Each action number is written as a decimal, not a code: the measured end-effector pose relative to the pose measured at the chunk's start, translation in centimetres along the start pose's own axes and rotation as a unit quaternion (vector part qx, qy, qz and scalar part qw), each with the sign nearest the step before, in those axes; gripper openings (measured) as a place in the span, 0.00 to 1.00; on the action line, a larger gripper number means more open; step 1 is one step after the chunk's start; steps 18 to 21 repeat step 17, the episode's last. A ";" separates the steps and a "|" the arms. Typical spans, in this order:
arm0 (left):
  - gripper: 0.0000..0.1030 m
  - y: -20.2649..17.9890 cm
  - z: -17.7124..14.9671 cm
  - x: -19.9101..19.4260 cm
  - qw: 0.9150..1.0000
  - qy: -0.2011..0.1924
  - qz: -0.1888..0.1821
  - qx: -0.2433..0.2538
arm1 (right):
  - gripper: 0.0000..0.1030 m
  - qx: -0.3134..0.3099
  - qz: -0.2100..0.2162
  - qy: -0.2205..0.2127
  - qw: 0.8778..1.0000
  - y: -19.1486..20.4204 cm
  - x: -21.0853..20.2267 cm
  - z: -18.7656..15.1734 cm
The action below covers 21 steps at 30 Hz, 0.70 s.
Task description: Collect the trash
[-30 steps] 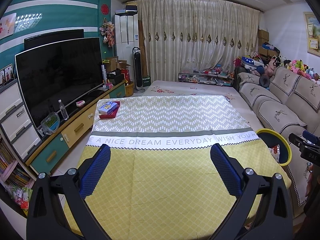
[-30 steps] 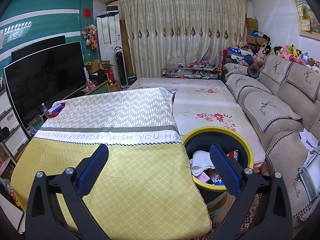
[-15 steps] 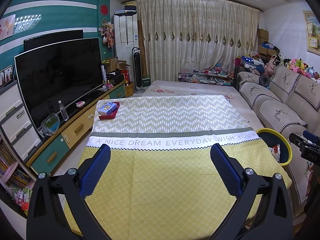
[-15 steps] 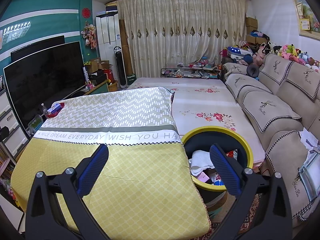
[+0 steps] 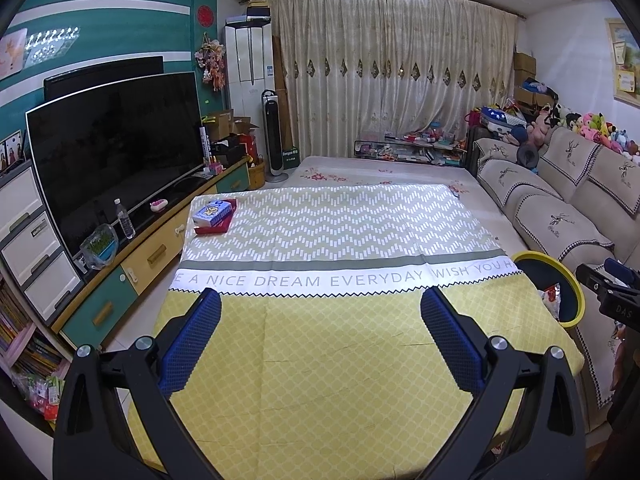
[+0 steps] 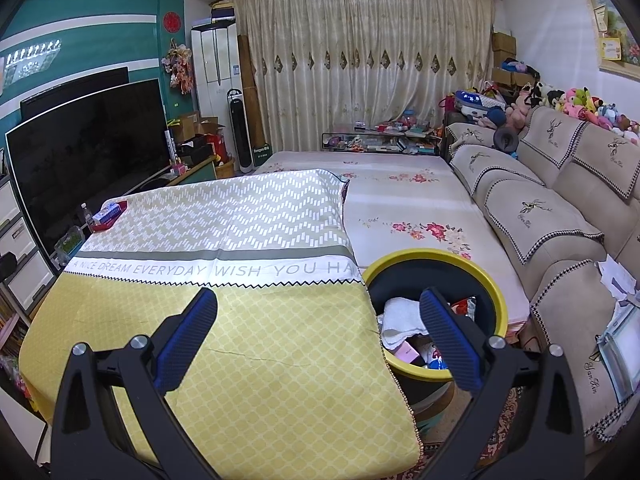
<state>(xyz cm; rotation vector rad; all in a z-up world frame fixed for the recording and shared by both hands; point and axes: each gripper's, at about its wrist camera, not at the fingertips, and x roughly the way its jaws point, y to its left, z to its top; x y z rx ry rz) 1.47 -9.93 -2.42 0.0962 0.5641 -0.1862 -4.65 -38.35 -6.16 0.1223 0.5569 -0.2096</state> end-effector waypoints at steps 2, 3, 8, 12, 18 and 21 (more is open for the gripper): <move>0.96 -0.1 -0.1 0.3 1.000 0.006 0.000 -0.001 | 0.94 0.000 0.000 0.002 1.000 0.0 0.2 -0.2; 0.95 -0.1 -0.1 0.6 1.000 0.010 -0.003 -0.002 | 0.93 0.000 0.000 0.002 1.000 -0.1 0.3 -0.3; 0.95 0.0 -0.2 1.1 1.000 0.000 -0.017 -0.006 | 0.94 0.000 0.000 0.007 1.000 -0.2 0.8 -0.5; 0.95 0.6 0.7 3.8 1.000 0.020 -0.011 -0.007 | 0.94 -0.012 0.014 0.017 1.000 0.4 2.4 0.8; 0.95 2.7 2.4 11.4 0.998 0.051 0.022 -0.001 | 0.94 -0.038 0.049 0.057 0.996 2.9 8.8 3.4; 0.95 2.7 2.4 11.4 0.998 0.051 0.022 -0.001 | 0.94 -0.038 0.049 0.057 0.996 2.9 8.8 3.4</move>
